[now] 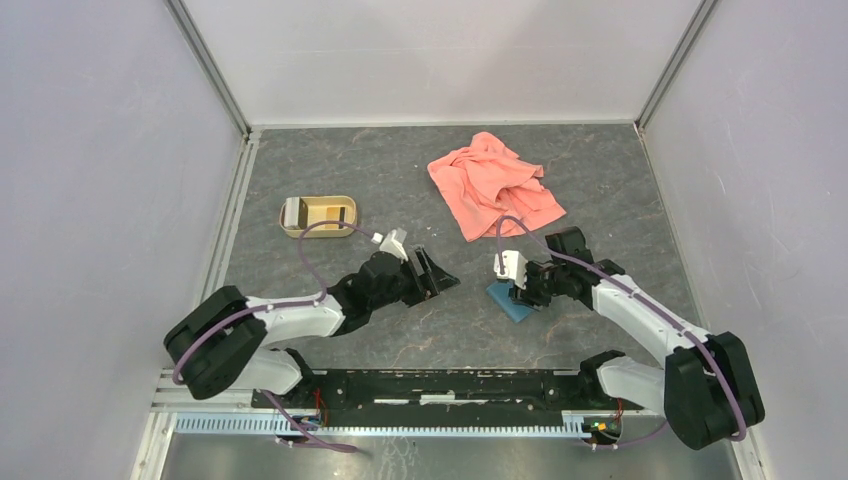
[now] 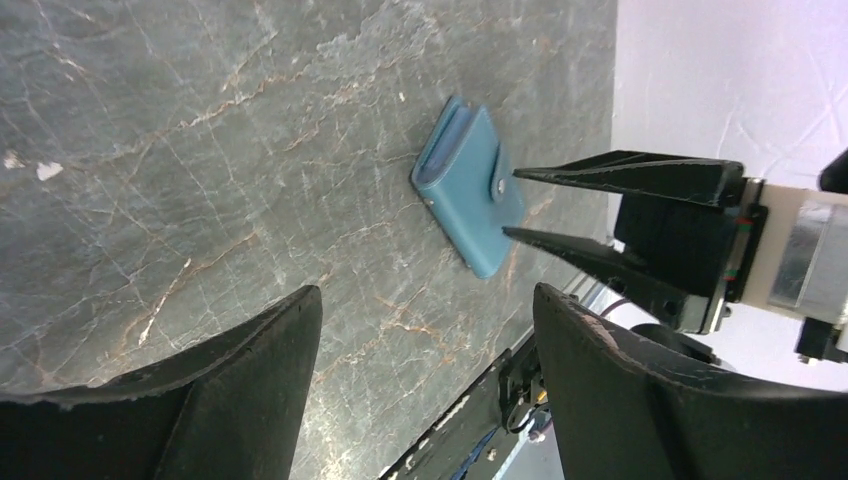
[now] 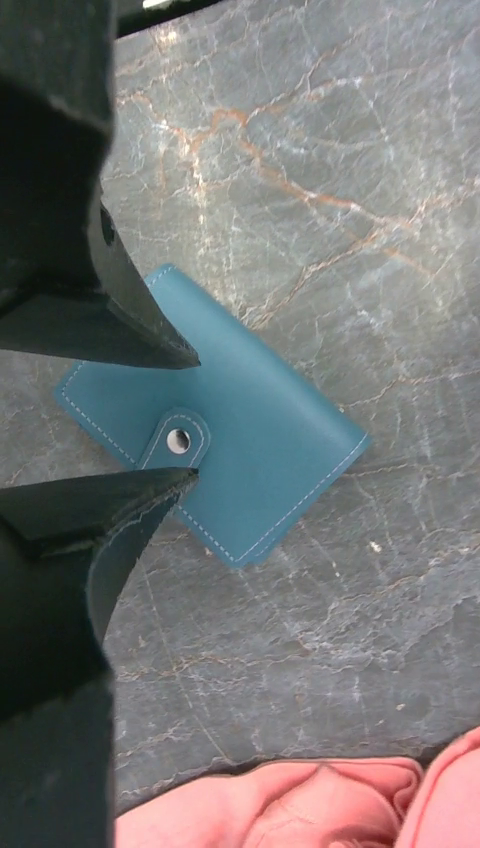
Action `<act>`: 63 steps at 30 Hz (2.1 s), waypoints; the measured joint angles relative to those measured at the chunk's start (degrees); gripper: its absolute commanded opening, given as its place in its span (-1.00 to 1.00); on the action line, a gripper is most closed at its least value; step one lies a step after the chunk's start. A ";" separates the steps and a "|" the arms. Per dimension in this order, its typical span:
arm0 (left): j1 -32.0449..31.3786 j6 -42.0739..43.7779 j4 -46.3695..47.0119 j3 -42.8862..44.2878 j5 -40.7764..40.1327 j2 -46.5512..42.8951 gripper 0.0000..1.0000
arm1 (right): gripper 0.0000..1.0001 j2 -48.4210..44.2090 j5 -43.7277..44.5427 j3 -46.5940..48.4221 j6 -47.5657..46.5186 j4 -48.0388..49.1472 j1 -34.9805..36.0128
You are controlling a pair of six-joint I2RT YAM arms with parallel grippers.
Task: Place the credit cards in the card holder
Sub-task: Open the card holder at the center of the board.
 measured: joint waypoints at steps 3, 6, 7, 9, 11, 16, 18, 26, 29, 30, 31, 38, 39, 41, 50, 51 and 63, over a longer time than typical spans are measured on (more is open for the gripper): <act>-0.96 -0.76 1.14 0.39 -0.31 3.06 0.61 | -0.11 0.94 2.38 0.00 -0.07 0.22 0.57; -1.09 -0.85 1.81 0.79 -0.39 4.74 0.59 | -0.12 2.34 4.66 0.00 0.13 0.52 1.44; -1.18 -0.85 2.08 0.92 -0.48 5.03 0.59 | -0.13 2.64 5.11 0.00 0.20 0.81 1.62; -1.29 -0.87 2.58 1.11 -0.59 5.27 0.58 | -0.20 2.95 5.90 0.00 0.44 1.38 2.08; -1.36 -0.87 3.32 1.31 -0.81 5.44 0.57 | -0.34 3.30 6.71 0.00 0.83 1.84 2.32; -1.64 -1.07 4.68 1.33 -0.92 6.23 0.56 | -0.73 4.15 7.91 0.26 1.75 3.17 2.89; -1.70 -1.62 5.07 1.33 -0.87 6.78 0.55 | -0.90 4.26 8.44 0.35 1.90 3.58 2.97; -2.34 -2.71 7.52 1.33 -0.85 9.60 0.55 | -1.00 3.39 8.17 0.46 2.19 4.20 2.97; -3.23 -3.17 8.48 1.51 -0.83 11.30 0.57 | -1.00 2.32 6.27 0.46 2.62 3.61 2.38; -3.58 -3.30 8.68 1.73 -0.81 12.07 0.58 | -1.00 1.79 5.31 0.46 2.84 3.26 1.92; -3.89 -3.50 8.96 1.92 -0.79 12.83 0.59 | -1.00 0.94 3.30 0.46 3.28 2.82 1.07; -4.55 -3.28 14.53 2.56 0.37 17.55 0.59 | -1.00 -3.78 -8.81 1.18 6.99 2.47 -6.32; -4.55 -2.69 15.21 2.56 0.35 17.57 0.58 | -1.00 -4.20 -10.14 1.18 7.93 2.75 -7.08; -4.55 -1.25 16.35 2.80 0.28 17.53 0.56 | -1.00 -4.79 -12.85 1.18 10.32 3.76 -8.79; -5.88 -0.85 12.44 7.50 -0.72 17.51 0.57 | -1.00 -4.35 -28.37 0.00 30.86 17.84 -13.53; -6.21 -1.62 12.11 7.45 -0.98 17.51 0.57 | -1.00 -4.35 -29.22 -0.46 33.66 20.17 -13.53; -6.58 -3.52 9.25 6.56 -4.35 18.40 0.43 | -1.00 0.26 -1.11 -3.58 48.76 29.00 -13.55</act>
